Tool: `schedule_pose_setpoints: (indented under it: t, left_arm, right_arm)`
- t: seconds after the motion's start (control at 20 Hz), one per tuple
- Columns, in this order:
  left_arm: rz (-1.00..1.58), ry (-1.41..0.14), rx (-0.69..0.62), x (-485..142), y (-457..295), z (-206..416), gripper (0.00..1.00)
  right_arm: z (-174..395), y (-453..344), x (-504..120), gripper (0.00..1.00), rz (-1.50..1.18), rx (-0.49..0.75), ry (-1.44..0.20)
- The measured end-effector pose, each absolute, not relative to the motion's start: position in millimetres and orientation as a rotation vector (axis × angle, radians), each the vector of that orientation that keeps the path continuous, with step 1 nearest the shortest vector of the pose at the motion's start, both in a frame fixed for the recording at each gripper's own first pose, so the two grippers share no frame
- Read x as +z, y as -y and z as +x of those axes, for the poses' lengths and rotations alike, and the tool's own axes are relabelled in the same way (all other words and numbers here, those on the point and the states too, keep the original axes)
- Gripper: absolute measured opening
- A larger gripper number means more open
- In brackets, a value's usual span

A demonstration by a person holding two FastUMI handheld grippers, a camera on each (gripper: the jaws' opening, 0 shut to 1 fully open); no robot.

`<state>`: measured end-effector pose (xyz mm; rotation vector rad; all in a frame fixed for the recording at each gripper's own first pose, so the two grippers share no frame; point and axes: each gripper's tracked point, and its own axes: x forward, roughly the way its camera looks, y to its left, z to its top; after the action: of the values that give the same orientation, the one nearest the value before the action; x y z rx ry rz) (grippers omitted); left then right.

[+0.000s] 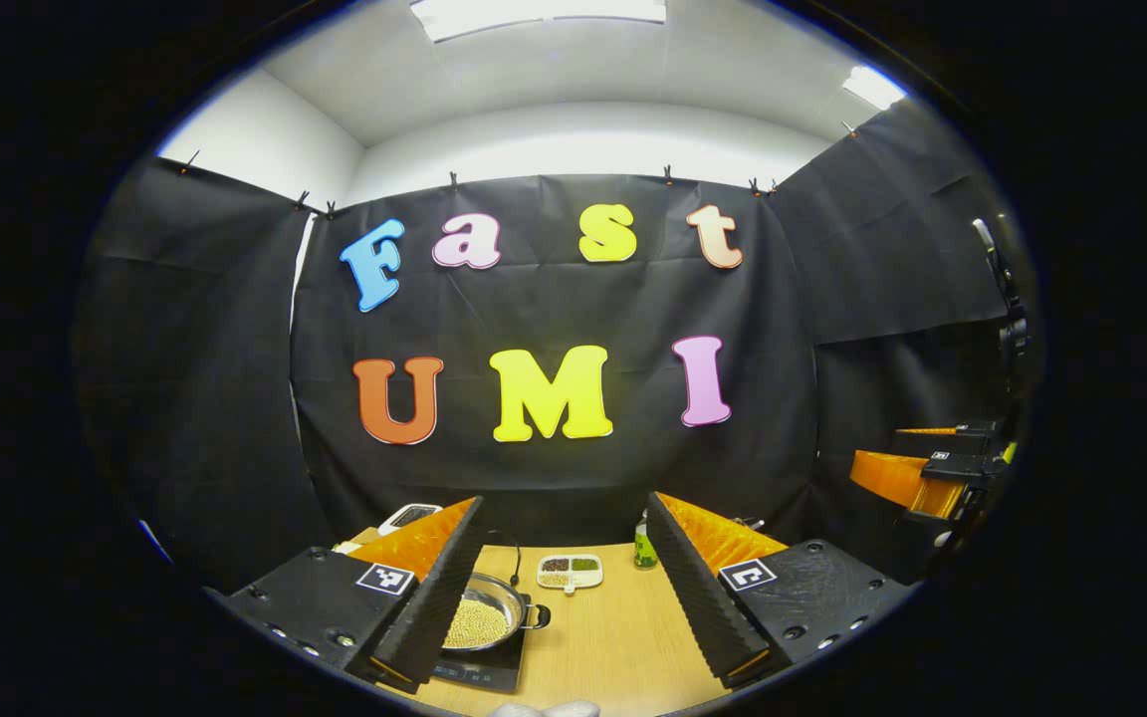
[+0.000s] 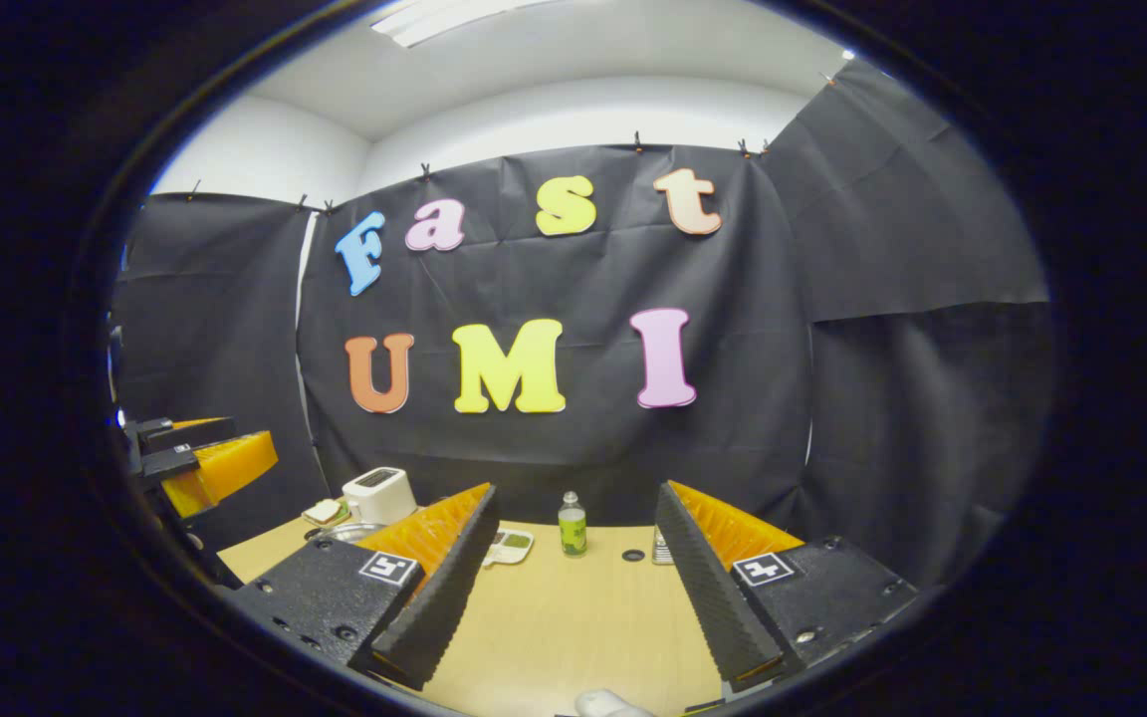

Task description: First push the handle of the pot to place it horizontally, then grasp the pot with both hands and set it on the induction cooktop.

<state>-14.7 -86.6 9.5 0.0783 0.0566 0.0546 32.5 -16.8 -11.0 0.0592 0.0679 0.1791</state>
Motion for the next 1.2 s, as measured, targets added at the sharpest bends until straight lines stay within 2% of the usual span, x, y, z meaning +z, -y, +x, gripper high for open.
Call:
schedule_pose_setpoints:
  t: [0.35,0.7,0.75,1.2]
  left_arm:
    - [0.058,-0.024,0.075,34,74,-20,0.95]
    - [0.084,-0.031,0.094,28,39,-1,0.95]
    - [0.084,-0.035,0.090,25,38,3,0.95]
    - [0.066,-0.057,0.045,11,33,32,0.95]
  right_arm:
    - [23,29,8,0.98,0.065,0.129,-0.032]
    - [25,25,13,0.98,0.065,0.069,-0.030]
    - [27,26,13,1.00,0.063,0.062,-0.033]
    - [37,15,14,0.98,0.044,0.032,-0.034]
